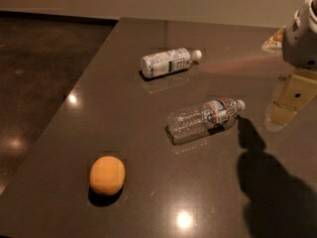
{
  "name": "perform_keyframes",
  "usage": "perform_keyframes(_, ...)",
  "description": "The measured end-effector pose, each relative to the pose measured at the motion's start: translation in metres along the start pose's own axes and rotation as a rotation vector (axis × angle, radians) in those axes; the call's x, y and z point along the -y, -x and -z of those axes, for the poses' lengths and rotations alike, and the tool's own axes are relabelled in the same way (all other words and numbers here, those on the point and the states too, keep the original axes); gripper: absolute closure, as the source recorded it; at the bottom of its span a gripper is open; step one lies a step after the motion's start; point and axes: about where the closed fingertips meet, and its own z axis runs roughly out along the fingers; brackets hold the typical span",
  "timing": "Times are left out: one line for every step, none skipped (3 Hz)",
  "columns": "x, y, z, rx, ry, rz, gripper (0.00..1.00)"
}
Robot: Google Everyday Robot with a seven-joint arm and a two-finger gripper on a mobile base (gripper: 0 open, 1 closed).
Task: Pick orange
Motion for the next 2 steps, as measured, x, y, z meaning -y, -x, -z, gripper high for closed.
perform_keyframes(0.000, 0.000, 0.000, 0.000, 0.000, 0.000, 0.00)
perform_keyframes(-0.008, 0.024, 0.001, 0.061, 0.024, 0.044, 0.00)
